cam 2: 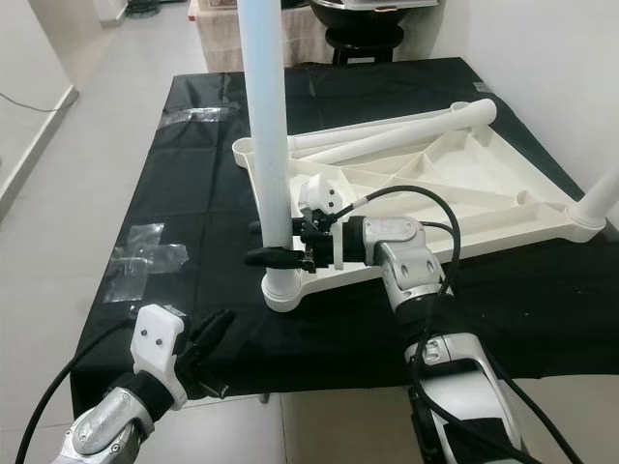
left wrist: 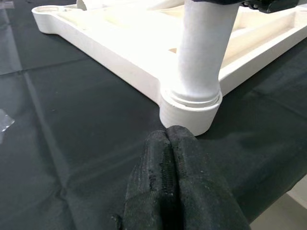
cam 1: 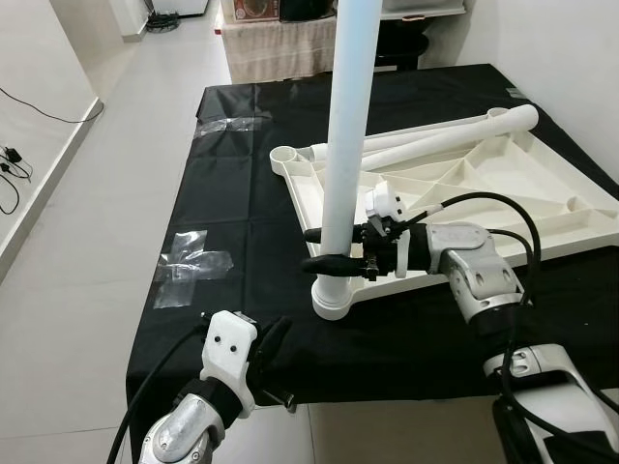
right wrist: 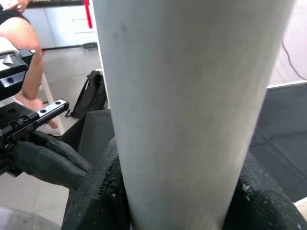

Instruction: Building children table

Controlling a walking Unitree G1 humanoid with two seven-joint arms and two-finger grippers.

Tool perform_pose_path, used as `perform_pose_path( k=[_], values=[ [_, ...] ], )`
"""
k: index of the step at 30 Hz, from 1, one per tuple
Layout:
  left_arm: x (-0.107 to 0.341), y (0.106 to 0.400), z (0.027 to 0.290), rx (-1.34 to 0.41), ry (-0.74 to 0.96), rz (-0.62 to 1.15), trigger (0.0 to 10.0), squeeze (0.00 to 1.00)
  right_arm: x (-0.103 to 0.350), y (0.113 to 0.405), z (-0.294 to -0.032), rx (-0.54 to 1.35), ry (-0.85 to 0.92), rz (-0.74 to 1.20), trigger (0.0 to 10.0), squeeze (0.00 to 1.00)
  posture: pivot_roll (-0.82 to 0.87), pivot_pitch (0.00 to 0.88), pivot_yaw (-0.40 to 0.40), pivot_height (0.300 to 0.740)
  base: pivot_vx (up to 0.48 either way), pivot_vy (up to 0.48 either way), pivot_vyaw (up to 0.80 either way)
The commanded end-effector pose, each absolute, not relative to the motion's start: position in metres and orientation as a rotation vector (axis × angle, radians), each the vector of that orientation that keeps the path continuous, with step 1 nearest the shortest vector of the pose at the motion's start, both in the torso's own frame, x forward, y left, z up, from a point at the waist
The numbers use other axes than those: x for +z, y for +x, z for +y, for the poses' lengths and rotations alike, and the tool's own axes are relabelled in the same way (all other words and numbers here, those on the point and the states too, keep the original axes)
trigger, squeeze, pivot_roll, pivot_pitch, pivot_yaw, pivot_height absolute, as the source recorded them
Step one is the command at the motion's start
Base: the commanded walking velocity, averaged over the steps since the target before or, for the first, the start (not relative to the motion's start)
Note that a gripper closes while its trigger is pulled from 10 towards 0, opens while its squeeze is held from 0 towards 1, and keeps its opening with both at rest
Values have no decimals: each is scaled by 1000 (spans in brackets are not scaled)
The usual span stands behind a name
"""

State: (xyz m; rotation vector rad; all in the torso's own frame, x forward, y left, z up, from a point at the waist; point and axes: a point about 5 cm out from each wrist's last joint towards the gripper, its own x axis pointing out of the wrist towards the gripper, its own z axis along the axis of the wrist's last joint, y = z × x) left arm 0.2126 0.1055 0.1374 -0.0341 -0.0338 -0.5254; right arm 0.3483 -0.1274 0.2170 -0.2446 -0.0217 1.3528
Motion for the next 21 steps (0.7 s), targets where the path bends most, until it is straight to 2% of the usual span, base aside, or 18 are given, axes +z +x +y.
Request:
perform_pose_path(
  k=[1,3,4,5,6,7,8,9,12,18,19,20,21],
  values=[
    [132,211,107,-524,-28,-7,10000,0,203,347,-133,1234,-213,4,0,0,54,168,23,740,0,0,0],
    [132,211,107,-524,-28,-7,10000,0,203,347,-133,1234,-213,4,0,0,54,168,23,740,0,0,0],
    [132,211,108,-525,-28,-7,10000,0,194,345,-134,1136,-185,30,0,0,52,169,16,740,0,0,0],
    [133,211,109,-525,-27,-7,10000,0,173,343,-130,905,-188,116,0,0,54,171,16,740,0,0,0],
    [133,211,109,-525,-27,-7,10000,0,173,343,-130,905,-188,116,0,0,54,171,16,740,0,0,0],
    [133,211,110,-523,-26,-7,10000,0,151,328,-122,695,-140,191,0,0,56,182,19,740,0,0,0],
    [133,211,110,-523,-26,-7,10000,0,151,328,-122,695,-140,191,0,0,56,182,19,740,0,0,0],
    [133,211,111,-521,-25,-8,10000,0,141,315,-118,552,-149,221,0,0,51,179,25,740,0,0,0],
    [133,213,112,-518,-22,-7,10000,0,136,304,-111,475,-147,229,0,0,45,172,32,740,0,0,0],
    [133,215,111,-534,-14,-6,10000,0,140,312,-95,522,-169,199,0,0,49,164,26,740,0,0,0],
    [133,215,111,-530,-15,-7,10000,0,142,315,-94,524,-166,196,4627,0,48,161,23,740,0,0,0],
    [133,215,111,-522,-18,-9,10000,0,146,319,-94,523,-169,187,10000,0,48,161,22,740,0,0,0],
    [133,216,111,-517,-20,-11,10000,0,150,322,-95,534,-149,171,10000,0,48,161,22,740,0,0,0]
  ],
)
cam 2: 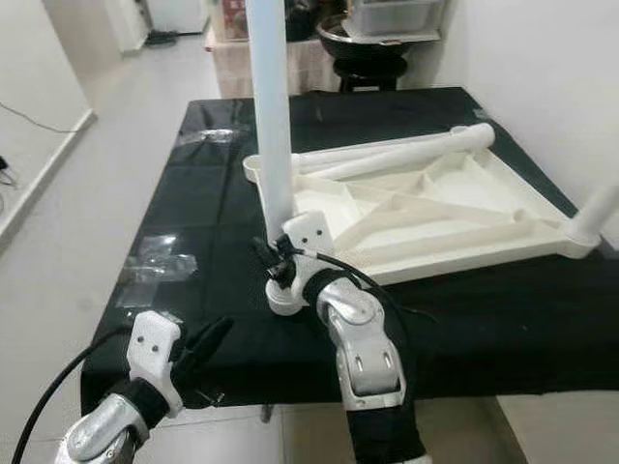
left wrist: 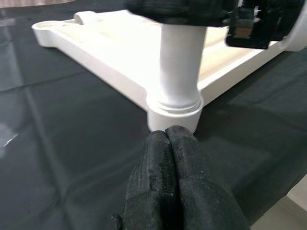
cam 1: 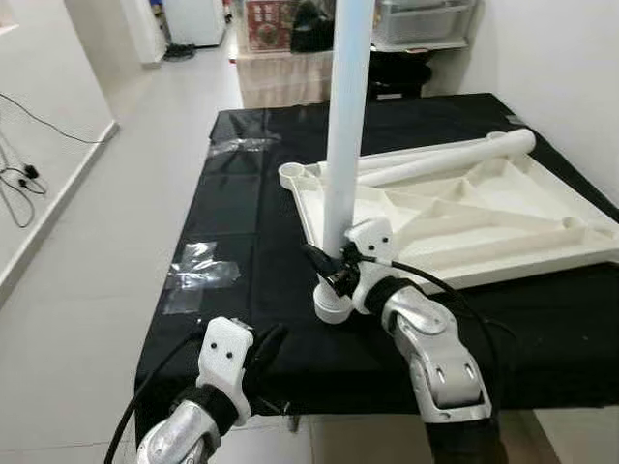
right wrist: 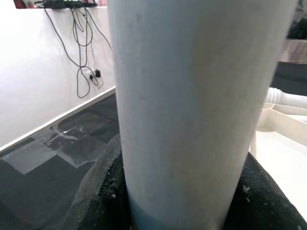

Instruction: Building children table

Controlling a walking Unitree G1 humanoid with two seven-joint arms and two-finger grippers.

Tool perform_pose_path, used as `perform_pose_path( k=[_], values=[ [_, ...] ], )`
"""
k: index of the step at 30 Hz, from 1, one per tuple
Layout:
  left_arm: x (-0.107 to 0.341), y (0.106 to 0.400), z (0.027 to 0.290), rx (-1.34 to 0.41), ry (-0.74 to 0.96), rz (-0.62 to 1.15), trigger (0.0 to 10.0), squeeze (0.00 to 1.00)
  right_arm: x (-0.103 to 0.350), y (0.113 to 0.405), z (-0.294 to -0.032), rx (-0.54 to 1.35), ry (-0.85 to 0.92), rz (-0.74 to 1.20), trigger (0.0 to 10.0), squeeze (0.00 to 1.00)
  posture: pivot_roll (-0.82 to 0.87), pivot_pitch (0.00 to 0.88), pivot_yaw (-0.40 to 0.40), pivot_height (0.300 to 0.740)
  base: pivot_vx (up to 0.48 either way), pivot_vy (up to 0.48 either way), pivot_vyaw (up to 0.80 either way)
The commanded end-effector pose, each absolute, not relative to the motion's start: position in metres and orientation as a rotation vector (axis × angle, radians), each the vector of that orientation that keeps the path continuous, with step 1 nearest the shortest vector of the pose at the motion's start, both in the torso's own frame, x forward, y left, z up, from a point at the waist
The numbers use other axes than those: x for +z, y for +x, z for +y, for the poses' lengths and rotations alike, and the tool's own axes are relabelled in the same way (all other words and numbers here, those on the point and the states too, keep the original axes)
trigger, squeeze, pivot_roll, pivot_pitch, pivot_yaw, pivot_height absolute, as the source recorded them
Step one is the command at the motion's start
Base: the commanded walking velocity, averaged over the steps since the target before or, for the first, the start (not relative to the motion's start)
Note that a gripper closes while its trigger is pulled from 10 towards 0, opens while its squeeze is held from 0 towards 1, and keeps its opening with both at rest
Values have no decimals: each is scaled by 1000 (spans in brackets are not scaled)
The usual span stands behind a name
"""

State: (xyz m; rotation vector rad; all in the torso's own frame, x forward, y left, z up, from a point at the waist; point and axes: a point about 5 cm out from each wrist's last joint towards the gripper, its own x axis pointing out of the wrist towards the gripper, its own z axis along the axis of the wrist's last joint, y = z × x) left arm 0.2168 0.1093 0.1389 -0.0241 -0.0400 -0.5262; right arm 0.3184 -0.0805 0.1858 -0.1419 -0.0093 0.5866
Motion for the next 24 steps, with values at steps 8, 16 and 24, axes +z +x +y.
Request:
perform_pose_path(
  k=[8,16,24],
  values=[
    [133,216,110,-518,-23,-13,10000,0,178,327,-87,625,-114,71,10000,1000,46,153,20,740,0,0,0],
    [132,216,108,-521,-26,-14,10000,0,213,341,-95,1021,-216,-67,10000,0,54,144,13,740,0,0,0],
    [131,214,107,-519,-28,-12,10000,0,222,340,-95,1325,-265,-51,8980,0,62,140,15,740,0,0,0]
  ],
)
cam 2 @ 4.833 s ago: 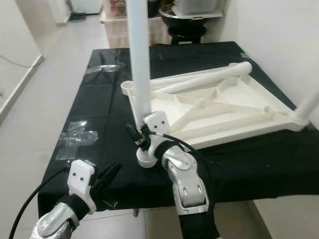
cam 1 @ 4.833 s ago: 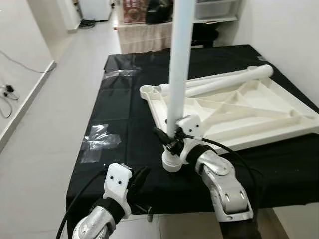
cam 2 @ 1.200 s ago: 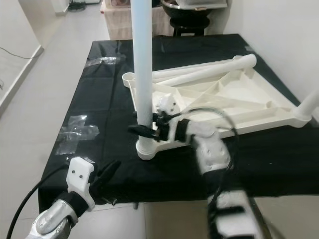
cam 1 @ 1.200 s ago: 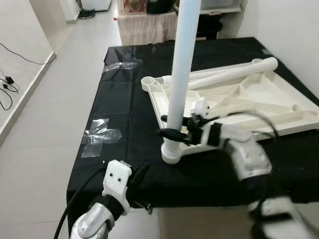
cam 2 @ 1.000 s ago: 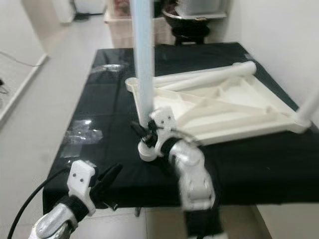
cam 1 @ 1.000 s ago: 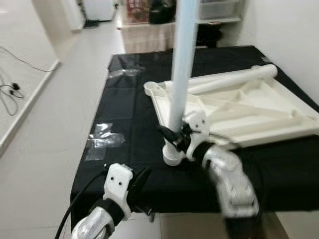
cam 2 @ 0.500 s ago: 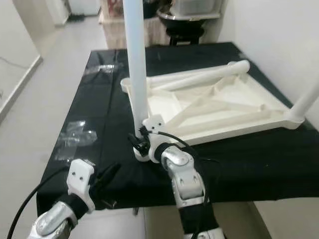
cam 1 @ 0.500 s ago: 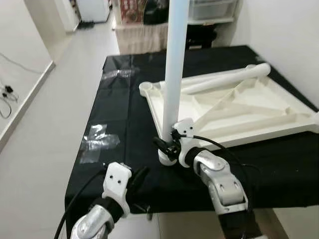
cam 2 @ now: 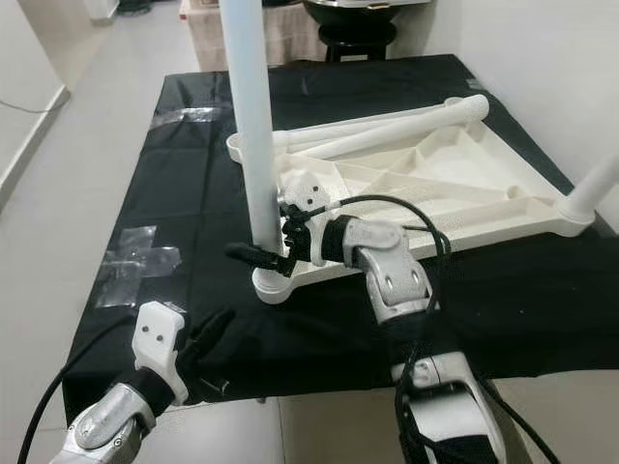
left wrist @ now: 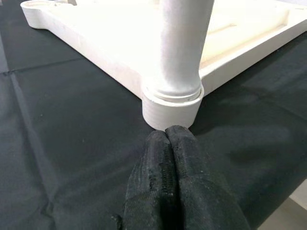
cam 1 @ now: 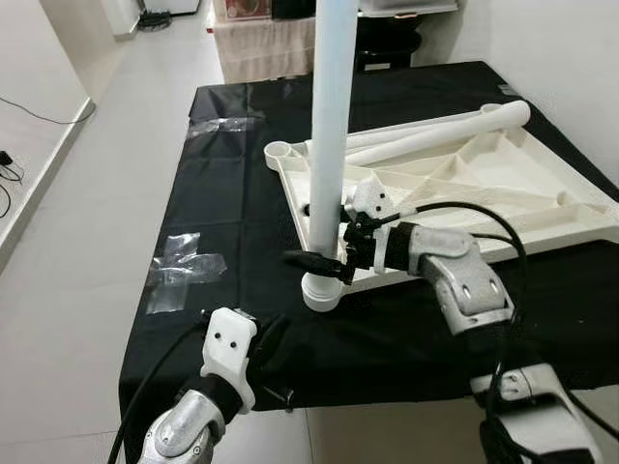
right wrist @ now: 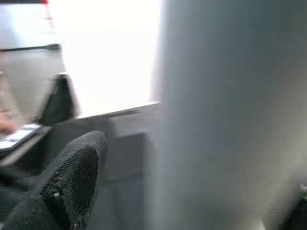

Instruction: Building children table

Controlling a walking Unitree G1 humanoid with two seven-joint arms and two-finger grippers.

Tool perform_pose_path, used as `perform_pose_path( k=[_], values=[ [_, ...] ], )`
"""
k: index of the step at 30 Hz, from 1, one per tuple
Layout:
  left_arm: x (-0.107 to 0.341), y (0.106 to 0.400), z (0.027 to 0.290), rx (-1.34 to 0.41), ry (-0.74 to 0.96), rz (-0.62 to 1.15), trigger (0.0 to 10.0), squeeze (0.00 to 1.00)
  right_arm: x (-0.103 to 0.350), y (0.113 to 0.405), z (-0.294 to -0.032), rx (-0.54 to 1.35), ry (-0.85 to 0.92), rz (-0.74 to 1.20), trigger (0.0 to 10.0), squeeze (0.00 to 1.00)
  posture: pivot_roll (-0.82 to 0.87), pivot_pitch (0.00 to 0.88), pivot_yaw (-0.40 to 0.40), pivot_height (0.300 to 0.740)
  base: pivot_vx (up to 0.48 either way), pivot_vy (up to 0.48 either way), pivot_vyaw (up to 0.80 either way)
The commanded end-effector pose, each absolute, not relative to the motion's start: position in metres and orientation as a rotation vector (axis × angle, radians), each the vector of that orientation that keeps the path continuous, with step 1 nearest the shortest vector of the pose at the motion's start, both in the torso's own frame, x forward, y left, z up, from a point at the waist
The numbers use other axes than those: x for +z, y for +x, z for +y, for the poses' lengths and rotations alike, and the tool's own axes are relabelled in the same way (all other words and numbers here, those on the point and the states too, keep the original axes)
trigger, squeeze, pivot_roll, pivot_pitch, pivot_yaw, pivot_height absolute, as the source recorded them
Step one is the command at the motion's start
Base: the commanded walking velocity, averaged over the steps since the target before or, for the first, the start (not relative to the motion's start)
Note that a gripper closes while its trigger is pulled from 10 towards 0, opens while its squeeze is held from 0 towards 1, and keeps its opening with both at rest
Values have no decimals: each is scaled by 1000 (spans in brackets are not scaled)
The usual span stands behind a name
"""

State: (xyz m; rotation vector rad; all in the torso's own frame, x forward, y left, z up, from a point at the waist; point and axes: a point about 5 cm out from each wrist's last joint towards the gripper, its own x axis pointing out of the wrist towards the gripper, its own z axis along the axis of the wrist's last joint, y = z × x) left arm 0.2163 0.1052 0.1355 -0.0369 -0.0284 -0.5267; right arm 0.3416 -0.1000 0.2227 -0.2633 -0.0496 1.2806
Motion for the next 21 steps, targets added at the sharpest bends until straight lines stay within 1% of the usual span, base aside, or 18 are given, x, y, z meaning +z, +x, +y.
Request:
perform_pose_path(
  k=[1,2,5,6,7,8,10,11,12,13,14,16,18,21],
  values=[
    [131,213,107,-520,-27,-12,10000,0,221,340,-95,1368,-261,-41,0,0,63,140,15,740,0,0,0],
    [131,213,107,-521,-27,-11,10000,0,220,339,-95,1398,-250,-30,0,0,62,141,16,740,0,0,0],
    [131,213,106,-523,-28,-9,10000,0,216,342,-96,1380,-239,-24,0,0,62,141,15,740,0,0,0],
    [131,213,106,-523,-28,-9,10000,0,212,347,-97,1314,-243,-7,0,0,62,142,11,740,0,0,0],
    [131,213,106,-523,-28,-9,10000,0,212,347,-97,1314,-243,-7,0,0,62,142,11,740,0,0,0],
    [130,212,106,-521,-28,-9,10000,0,187,356,-96,981,-201,54,0,0,71,141,-3,740,0,0,0],
    [130,212,106,-521,-28,-9,10000,0,187,356,-96,981,-201,54,0,0,71,141,-3,740,0,0,0],
    [130,212,106,-521,-27,-9,10000,0,176,357,-96,850,-180,78,0,0,72,143,-3,740,0,0,0],
    [130,212,106,-521,-27,-9,10000,0,176,357,-96,850,-180,78,0,0,72,143,-3,740,0,0,0],
    [131,211,106,-520,-27,-9,10000,0,170,357,-96,779,-166,91,0,0,72,143,-3,740,0,0,0],
    [131,211,107,-517,-27,-10,10000,0,151,345,-96,629,-146,141,0,0,75,157,13,740,0,0,0],
    [132,212,108,-514,-26,-11,10000,0,136,326,-97,470,-154,181,0,0,77,152,21,740,0,0,0],
    [132,212,109,-513,-26,-11,10000,0,134,322,-97,438,-159,184,0,0,74,151,22,740,0,0,0],
    [132,214,108,-524,-20,-9,10000,0,151,337,-96,397,-158,137,0,0,77,149,17,740,0,0,0]
  ],
)
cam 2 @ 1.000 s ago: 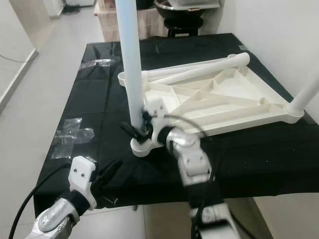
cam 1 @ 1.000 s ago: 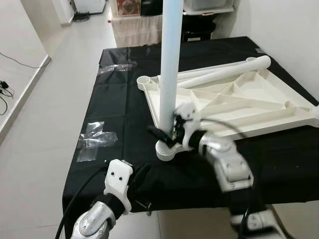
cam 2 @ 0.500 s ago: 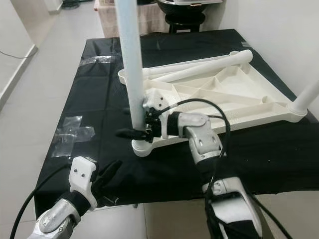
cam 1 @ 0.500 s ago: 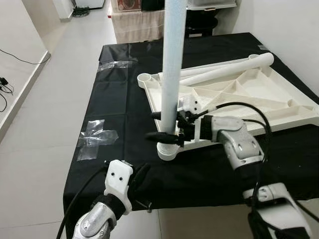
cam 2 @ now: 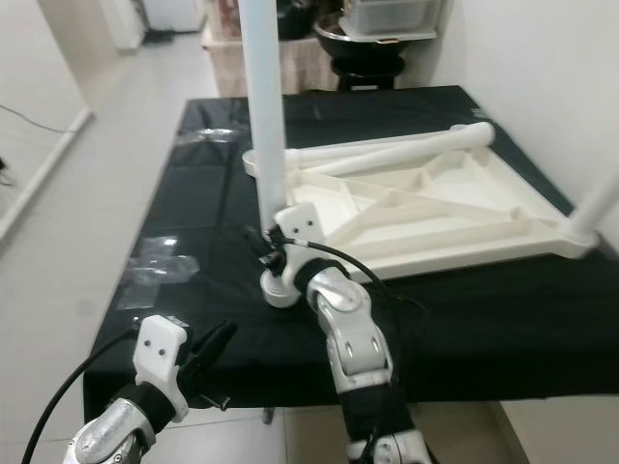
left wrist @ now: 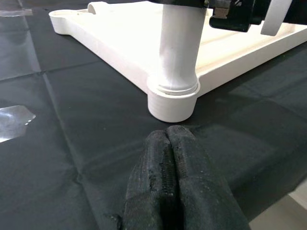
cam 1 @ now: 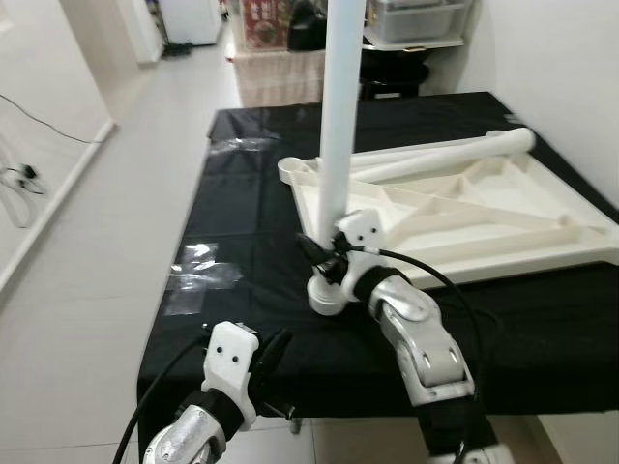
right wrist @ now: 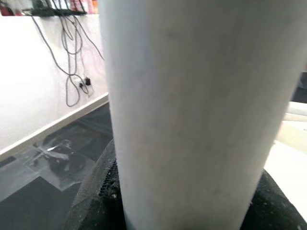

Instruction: Building children table

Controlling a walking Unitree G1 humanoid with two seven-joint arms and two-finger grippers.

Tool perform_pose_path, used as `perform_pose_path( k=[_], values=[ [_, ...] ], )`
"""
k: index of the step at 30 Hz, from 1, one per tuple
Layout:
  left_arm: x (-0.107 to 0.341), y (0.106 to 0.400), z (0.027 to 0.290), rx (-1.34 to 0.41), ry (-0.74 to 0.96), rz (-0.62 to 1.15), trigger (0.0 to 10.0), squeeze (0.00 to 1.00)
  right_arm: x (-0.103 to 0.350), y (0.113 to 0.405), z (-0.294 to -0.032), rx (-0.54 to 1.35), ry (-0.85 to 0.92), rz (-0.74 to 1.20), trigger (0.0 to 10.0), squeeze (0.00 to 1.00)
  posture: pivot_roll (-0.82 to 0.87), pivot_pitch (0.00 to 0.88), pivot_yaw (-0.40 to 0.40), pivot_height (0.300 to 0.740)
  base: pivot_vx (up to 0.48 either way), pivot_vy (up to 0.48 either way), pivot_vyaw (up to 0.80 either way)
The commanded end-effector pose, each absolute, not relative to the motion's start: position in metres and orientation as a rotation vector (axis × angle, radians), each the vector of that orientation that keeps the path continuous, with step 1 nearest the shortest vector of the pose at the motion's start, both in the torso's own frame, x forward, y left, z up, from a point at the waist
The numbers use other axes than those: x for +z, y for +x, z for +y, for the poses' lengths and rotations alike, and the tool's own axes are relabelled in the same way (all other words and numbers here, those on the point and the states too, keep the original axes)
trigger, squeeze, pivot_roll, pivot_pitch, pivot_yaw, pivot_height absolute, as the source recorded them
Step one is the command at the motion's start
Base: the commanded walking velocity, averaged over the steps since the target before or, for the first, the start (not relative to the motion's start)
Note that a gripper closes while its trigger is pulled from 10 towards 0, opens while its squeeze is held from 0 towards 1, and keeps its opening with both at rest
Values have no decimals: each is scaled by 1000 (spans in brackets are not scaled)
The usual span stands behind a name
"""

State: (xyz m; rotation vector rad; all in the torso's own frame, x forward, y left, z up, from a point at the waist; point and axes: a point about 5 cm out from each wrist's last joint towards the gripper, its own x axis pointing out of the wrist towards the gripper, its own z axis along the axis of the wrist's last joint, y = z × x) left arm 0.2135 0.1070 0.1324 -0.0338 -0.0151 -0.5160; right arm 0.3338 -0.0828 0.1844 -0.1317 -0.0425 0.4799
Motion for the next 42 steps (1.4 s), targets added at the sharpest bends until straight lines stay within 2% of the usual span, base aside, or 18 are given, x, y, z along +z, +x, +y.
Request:
perform_pose_path(
  k=[1,2,3,4,5,10,11,12,13,16,21,22,24,30,31,32,33,42],
  values=[
    [132,214,108,-524,-20,-10,10000,0,154,339,-95,391,-156,128,0,0,76,149,15,740,0,0,0],
    [132,214,108,-524,-20,-10,10000,0,154,339,-95,391,-156,128,0,0,76,149,15,740,0,0,0],
    [132,214,109,-516,-23,-12,10000,0,157,340,-91,398,-141,120,667,0,76,152,10,740,0,0,0],
    [132,214,109,-512,-24,-13,10000,0,159,339,-89,403,-130,119,667,0,76,152,10,740,0,0,0],
    [132,214,109,-506,-26,-15,10000,0,165,339,-82,450,-86,99,10000,0,76,152,11,740,0,0,0],
    [132,214,110,-503,-26,-16,10000,0,178,337,-73,525,-8,45,10000,0,76,152,11,740,0,0,0],
    [132,215,110,-503,-26,-16,10000,0,184,338,-73,571,0,16,10000,59,79,151,8,740,0,0,0],
    [132,215,109,-505,-26,-17,10000,0,192,337,-73,716,1,-12,10000,1000,76,149,6,740,0,0,0],
    [132,215,109,-505,-26,-17,10000,0,192,337,-73,716,1,-12,10000,1000,76,149,6,740,0,0,0],
    [132,215,108,-509,-28,-18,10000,0,204,335,-75,942,-50,-66,10000,1000,79,149,6,740,0,0,0],
    [132,215,107,-508,-30,-19,10000,0,213,336,-86,1060,-170,-99,10000,1000,79,149,4,740,0,0,0],
    [133,215,107,-507,-31,-19,10000,0,215,338,-91,1125,-225,-93,10000,0,86,149,2,740,0,0,0],
    [133,214,107,-503,-32,-20,10000,0,214,344,-97,1224,-295,-46,10000,0,91,147,3,740,0,0,0],
    [133,212,107,-502,-30,-19,10000,0,212,356,-100,1307,-326,20,10000,0,100,150,3,740,0,0,0],
    [133,212,106,-502,-30,-19,10000,0,213,358,-100,1313,-314,23,902,0,101,154,-1,740,0,0,0],
    [133,211,106,-503,-30,-19,10000,0,213,359,-101,1322,-306,24,902,0,100,155,-2,740,0,0,0],
    [133,211,105,-503,-30,-19,10000,0,214,360,-102,1324,-297,26,0,0,95,158,-6,740,0,0,0],
    [132,211,103,-503,-37,-17,10000,0,214,364,-117,1338,-247,32,0,0,77,161,-3,740,0,0,0]
  ],
)
